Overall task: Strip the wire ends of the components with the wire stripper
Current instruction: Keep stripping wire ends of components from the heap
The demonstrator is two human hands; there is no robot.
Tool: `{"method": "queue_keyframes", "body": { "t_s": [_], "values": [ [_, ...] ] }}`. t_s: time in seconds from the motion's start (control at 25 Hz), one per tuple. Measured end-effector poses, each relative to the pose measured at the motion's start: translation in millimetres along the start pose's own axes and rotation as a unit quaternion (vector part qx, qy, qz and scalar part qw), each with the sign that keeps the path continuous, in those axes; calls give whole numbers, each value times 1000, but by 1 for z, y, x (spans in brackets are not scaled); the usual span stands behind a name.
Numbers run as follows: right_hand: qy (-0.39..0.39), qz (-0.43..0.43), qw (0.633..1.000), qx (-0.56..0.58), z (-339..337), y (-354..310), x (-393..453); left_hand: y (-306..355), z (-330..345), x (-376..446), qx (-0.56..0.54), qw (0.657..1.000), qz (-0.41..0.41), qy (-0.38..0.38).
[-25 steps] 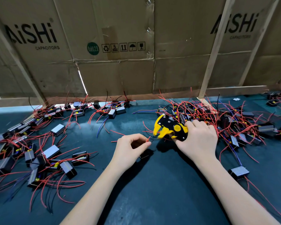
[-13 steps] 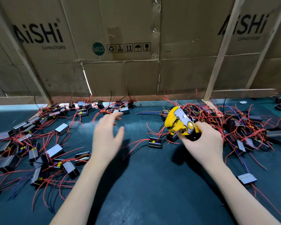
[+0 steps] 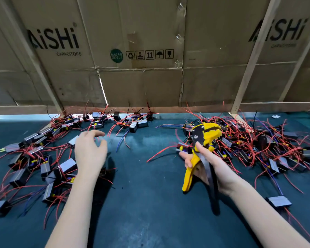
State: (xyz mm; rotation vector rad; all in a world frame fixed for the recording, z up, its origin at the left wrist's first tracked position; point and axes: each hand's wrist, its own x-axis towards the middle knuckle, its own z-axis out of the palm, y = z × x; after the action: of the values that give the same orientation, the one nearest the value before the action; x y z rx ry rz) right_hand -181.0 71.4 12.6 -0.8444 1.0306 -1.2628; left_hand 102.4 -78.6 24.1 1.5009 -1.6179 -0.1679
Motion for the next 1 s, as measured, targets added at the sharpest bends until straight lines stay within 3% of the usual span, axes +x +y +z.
{"method": "queue_keyframes", "body": {
  "t_s": [0.12,0.24,0.44,0.68,0.84,1.0],
  "values": [
    [67,-35,997,-6,-8,-5,4,13,22,0,10,998,38,-39],
    [90,-52,991,-82,-8,-11,-1,33,59,20,89,981,76,-156],
    [38,-108,963,-246,-2,-15,-13,41,105,53,161,935,76,-307],
    [49,-73,974,-209,-4,-21,-15,47,87,17,159,947,190,-204],
    [74,-64,964,-245,-3,-19,-21,62,48,-22,132,923,260,-251],
    [73,-66,959,-265,11,-15,-24,64,19,-51,0,913,265,-310]
  ]
}}
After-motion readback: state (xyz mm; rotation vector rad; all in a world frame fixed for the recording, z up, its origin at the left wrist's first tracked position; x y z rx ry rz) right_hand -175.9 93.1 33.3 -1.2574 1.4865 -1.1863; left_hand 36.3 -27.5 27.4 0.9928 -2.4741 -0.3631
